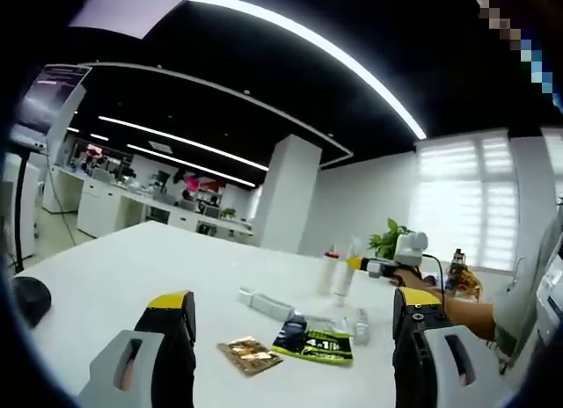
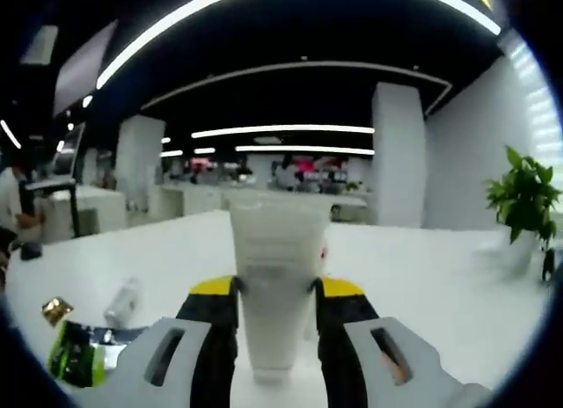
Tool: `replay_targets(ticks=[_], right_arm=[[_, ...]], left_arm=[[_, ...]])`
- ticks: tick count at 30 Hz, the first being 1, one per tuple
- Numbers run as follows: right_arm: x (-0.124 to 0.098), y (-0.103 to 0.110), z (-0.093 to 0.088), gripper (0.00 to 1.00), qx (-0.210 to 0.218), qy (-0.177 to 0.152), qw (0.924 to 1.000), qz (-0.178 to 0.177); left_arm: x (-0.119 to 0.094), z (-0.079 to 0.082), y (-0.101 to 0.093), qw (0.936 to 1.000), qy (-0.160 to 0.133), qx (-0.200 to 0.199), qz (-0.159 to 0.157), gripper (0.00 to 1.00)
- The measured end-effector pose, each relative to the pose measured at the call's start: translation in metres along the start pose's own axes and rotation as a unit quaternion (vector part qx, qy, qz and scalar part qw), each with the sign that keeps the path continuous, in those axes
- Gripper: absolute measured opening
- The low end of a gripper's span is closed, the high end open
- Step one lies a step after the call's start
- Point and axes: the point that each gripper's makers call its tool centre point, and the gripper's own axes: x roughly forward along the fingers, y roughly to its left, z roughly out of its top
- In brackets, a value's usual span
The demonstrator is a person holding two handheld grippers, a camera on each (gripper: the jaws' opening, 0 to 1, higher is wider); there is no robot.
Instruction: Arrange the skincare products in the storage area until every visible bottle or jar stands upright without overlapping.
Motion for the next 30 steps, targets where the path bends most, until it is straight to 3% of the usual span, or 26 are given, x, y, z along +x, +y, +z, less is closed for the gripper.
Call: replay_targets(ticks=[4, 7, 10, 13, 18, 20, 22, 23, 25, 30], right_arm=[[0.002, -0.002, 0.000, 0.33, 0.006, -0.016, 0.9998, -0.013], [0.003, -0.002, -0.001, 0.36, -0.015, -0.034, 0.9987, -0.035], [0.007, -0.003, -0.009, 0.48, -0.020, -0.022, 0.9989, -0.037], [0.012, 0.002, -0.027, 0.63, 0.015, 0.005, 0.9996, -0.024], [0.018, 0.005, -0.059, 0.50, 0.014, 0.056, 0.9982, -0.018], [0.022, 0.003, -0.067, 0.45, 0.023, 0.061, 0.9977, -0.018], [0.020, -0.003, -0.078, 0.32, 0.045, 0.072, 0.9958, -0.033], [0.021, -0.002, -0.077, 0.32, 0.063, 0.059, 0.9957, -0.035], [0.018, -0.006, -0.075, 0.32, 0.045, 0.049, 0.9962, -0.056], [0.013, -0.025, -0.078, 0.32, 0.052, 0.047, 0.9911, -0.114]], left_arm=[[0.000, -0.002, 0.000, 1.0000, 0.001, -0.003, -0.001, 0.96], [0.000, -0.005, 0.000, 1.0000, 0.004, -0.007, -0.001, 0.96], [0.000, -0.005, 0.003, 1.0000, 0.007, -0.005, 0.003, 0.96], [0.000, -0.003, 0.004, 1.0000, 0.004, -0.006, 0.004, 0.96], [0.002, -0.005, 0.004, 0.9999, 0.006, -0.007, 0.004, 0.96], [0.003, -0.007, 0.002, 0.9999, 0.009, -0.007, 0.004, 0.96], [0.004, -0.008, 0.002, 0.9999, 0.010, -0.007, 0.004, 0.96], [0.005, -0.008, 0.001, 0.9999, 0.011, -0.007, 0.004, 0.96], [0.005, -0.010, 0.001, 0.9999, 0.014, -0.008, 0.004, 0.96], [0.009, -0.016, 0.004, 0.9997, 0.024, -0.005, 0.010, 0.95]])
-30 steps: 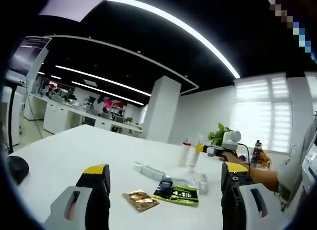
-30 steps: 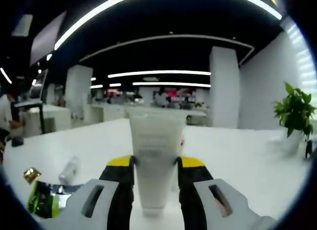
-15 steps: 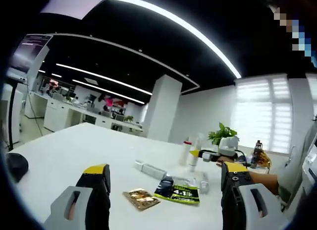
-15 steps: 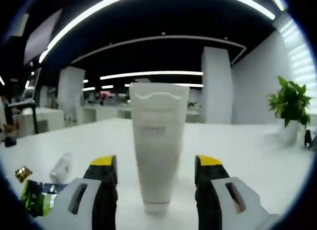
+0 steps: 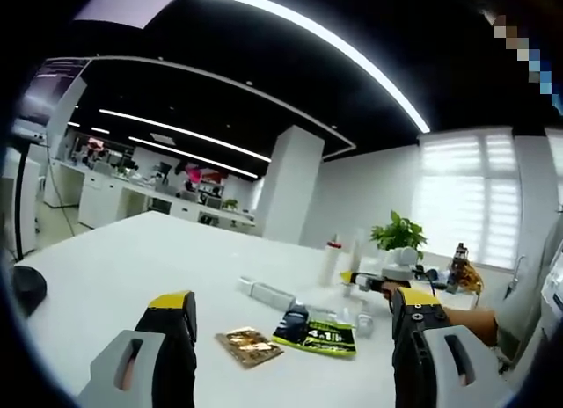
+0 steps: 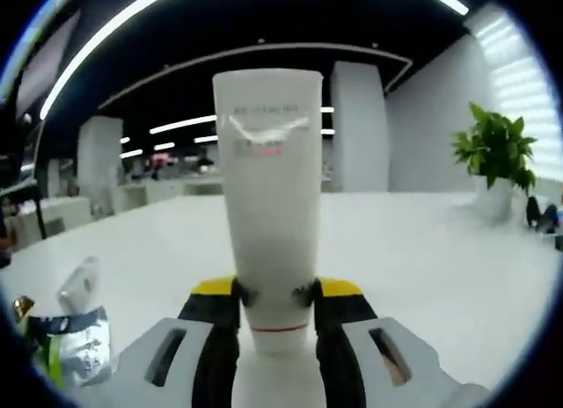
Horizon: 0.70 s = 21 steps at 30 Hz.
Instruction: Arrange the skincare products in the storage area until every visible bottle or jar stands upright without overlapping.
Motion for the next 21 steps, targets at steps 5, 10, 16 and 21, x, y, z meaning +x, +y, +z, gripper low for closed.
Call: replay_targets(ticks=[5, 10, 16, 21], right_arm=[[-0.003, -0.005, -0.007, 0.36, -0.019, 0.025, 0.9994, -0.014], [-0.033, -0.011, 0.002, 0.44, 0.003, 0.004, 1.0000, 0.000], [-0.071, 0.010, 0.028, 0.55, -0.014, -0.037, 0.9934, 0.108], [-0.111, 0.058, 0.046, 0.61, -0.059, -0.062, 0.9610, 0.263]], left_arm=[[0.011, -0.002, 0.000, 0.9999, 0.008, 0.011, 0.000, 0.95], [0.030, -0.003, 0.003, 0.9990, 0.028, 0.034, -0.011, 0.96], [0.062, 0.003, 0.006, 0.9889, 0.051, 0.126, -0.061, 0.96], [0.097, -0.005, -0.008, 0.9644, 0.118, 0.157, -0.178, 0.99]])
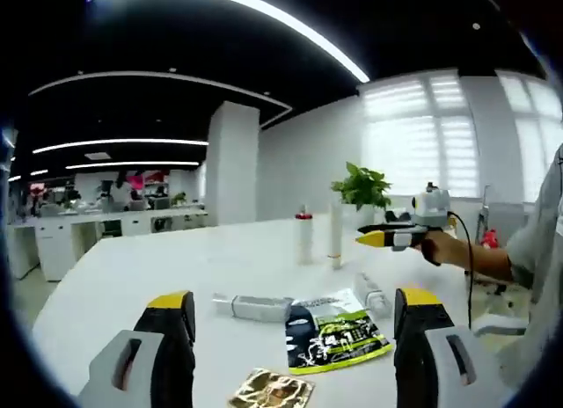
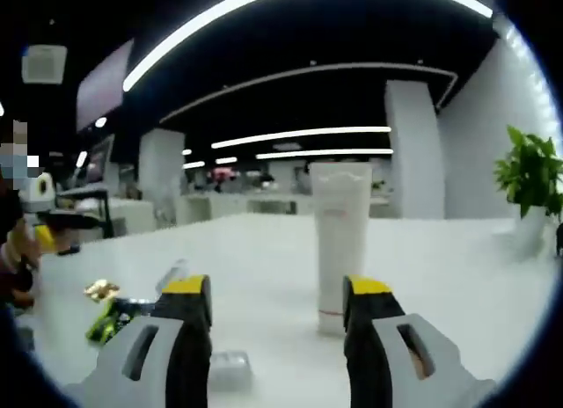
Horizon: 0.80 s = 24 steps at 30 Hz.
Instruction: Arrange the skincare products in the storage area until every visible bottle or jar stands upright without overlapping.
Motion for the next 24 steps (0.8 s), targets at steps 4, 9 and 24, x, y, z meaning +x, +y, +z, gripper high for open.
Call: replay_targets(ticks=[4, 9, 24], right_arm=[[-0.012, 0.050, -0.001, 0.72, -0.094, 0.022, 0.9837, 0.151], [-0.028, 0.086, -0.013, 0.81, -0.131, 0.045, 0.9561, 0.258], [-0.009, 0.097, -0.040, 0.84, -0.212, 0.122, 0.9091, 0.337]], left_arm=[[0.026, -0.016, 0.015, 0.9925, 0.091, 0.045, -0.068, 0.99], [0.057, -0.024, 0.054, 0.9769, 0.134, 0.133, -0.101, 0.95], [0.117, -0.053, 0.114, 0.9475, 0.202, 0.102, -0.226, 0.83]])
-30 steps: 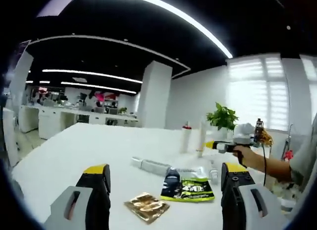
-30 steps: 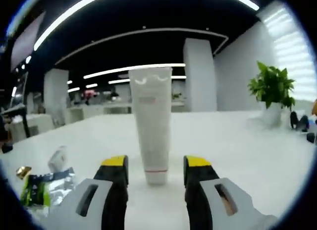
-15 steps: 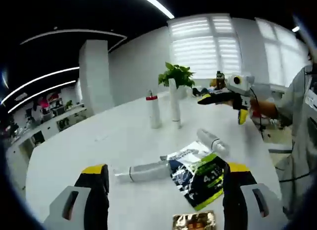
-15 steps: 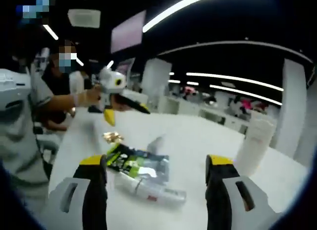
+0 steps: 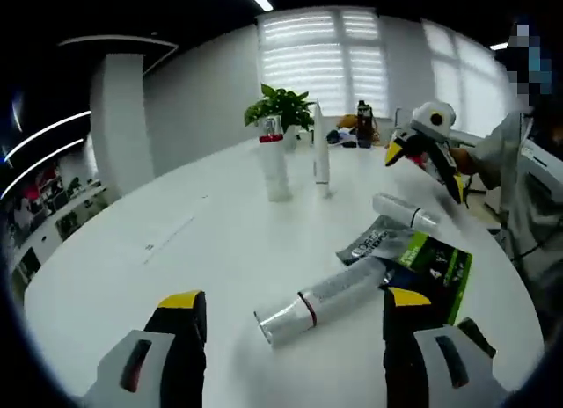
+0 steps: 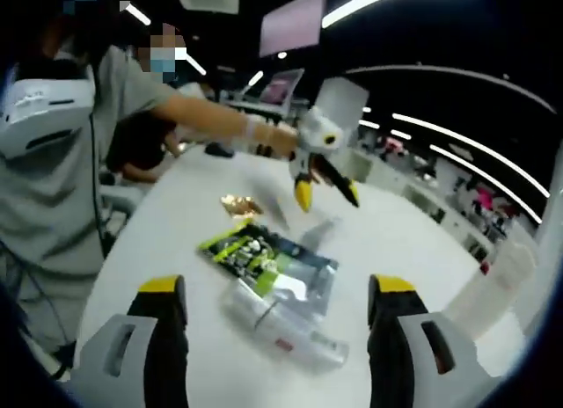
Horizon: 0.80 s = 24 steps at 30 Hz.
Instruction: Arrange the skincare products in the storage area until every visible bottle or jar stands upright without overlapping.
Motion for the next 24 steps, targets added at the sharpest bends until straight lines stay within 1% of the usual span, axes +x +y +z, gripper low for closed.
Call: replay_targets(ticks=[2, 4, 6, 7, 8, 9, 10, 11, 12, 14, 16, 17, 18, 19, 20, 21, 22, 23, 24], right_arm=[[0.003, 0.000, -0.004, 0.83, -0.007, 0.018, 0.9998, 0.010], [0.006, 0.000, -0.008, 0.83, -0.013, 0.038, 0.9991, 0.015], [0.010, 0.000, -0.015, 0.84, -0.024, 0.065, 0.9974, 0.021], [0.013, 0.002, -0.013, 0.86, -0.024, 0.061, 0.9976, 0.023], [0.014, 0.005, -0.011, 0.87, -0.017, 0.053, 0.9979, 0.034], [0.016, 0.009, -0.008, 0.86, -0.009, 0.045, 0.9979, 0.045], [0.017, 0.009, -0.007, 0.86, 0.000, 0.042, 0.9977, 0.052], [0.018, 0.008, -0.008, 0.86, -0.001, 0.046, 0.9975, 0.053], [0.019, 0.008, -0.009, 0.85, -0.004, 0.052, 0.9969, 0.060], [0.020, 0.007, -0.012, 0.80, -0.010, 0.061, 0.9959, 0.066], [0.021, 0.009, -0.015, 0.75, -0.007, 0.078, 0.9933, 0.085], [0.022, 0.010, -0.016, 0.73, -0.010, 0.082, 0.9924, 0.091], [0.022, 0.014, -0.020, 0.71, -0.024, 0.099, 0.9884, 0.113], [0.023, 0.017, -0.023, 0.69, -0.026, 0.112, 0.9853, 0.127], [0.024, 0.019, -0.025, 0.66, -0.028, 0.123, 0.9827, 0.136], [0.025, 0.021, -0.025, 0.65, -0.031, 0.126, 0.9813, 0.142], [0.028, 0.027, -0.025, 0.63, -0.055, 0.130, 0.9761, 0.165], [0.029, 0.028, -0.026, 0.60, -0.063, 0.133, 0.9746, 0.168], [0.031, 0.029, -0.028, 0.57, -0.070, 0.146, 0.9713, 0.174]], left_arm=[[0.009, -0.007, 0.001, 0.9993, 0.031, 0.021, -0.008, 0.82], [0.016, -0.013, -0.001, 0.9976, 0.057, 0.031, -0.021, 0.78], [0.021, -0.016, -0.007, 0.9961, 0.070, 0.038, -0.038, 0.78], [0.024, -0.014, -0.009, 0.9957, 0.066, 0.035, -0.054, 0.78], [0.025, -0.013, -0.012, 0.9957, 0.061, 0.030, -0.063, 0.78], [0.029, -0.006, -0.012, 0.9961, 0.040, -0.005, -0.079, 0.77], [0.031, -0.005, -0.010, 0.9960, 0.036, -0.009, -0.082, 0.74], [0.032, -0.006, -0.009, 0.9957, 0.037, -0.005, -0.084, 0.70], [0.033, -0.007, -0.007, 0.9957, 0.041, -0.005, -0.083, 0.68], [0.035, -0.012, -0.009, 0.9946, 0.048, -0.011, -0.092, 0.64], [0.033, -0.027, -0.012, 0.9914, 0.081, -0.004, -0.102, 0.62], [0.033, -0.030, -0.012, 0.9909, 0.086, -0.005, -0.103, 0.61], [0.026, -0.029, -0.015, 0.9913, 0.078, -0.013, -0.105, 0.61], [0.028, -0.023, -0.017, 0.9912, 0.069, -0.022, -0.111, 0.60], [0.027, -0.024, -0.018, 0.9911, 0.068, -0.019, -0.112, 0.59], [0.027, -0.025, -0.012, 0.9911, 0.069, -0.018, -0.113, 0.58], [0.027, -0.026, -0.006, 0.9915, 0.064, -0.013, -0.112, 0.57], [0.026, -0.027, -0.003, 0.9917, 0.061, -0.011, -0.113, 0.55], [0.025, -0.027, -0.001, 0.9915, 0.059, -0.004, -0.116, 0.48]])
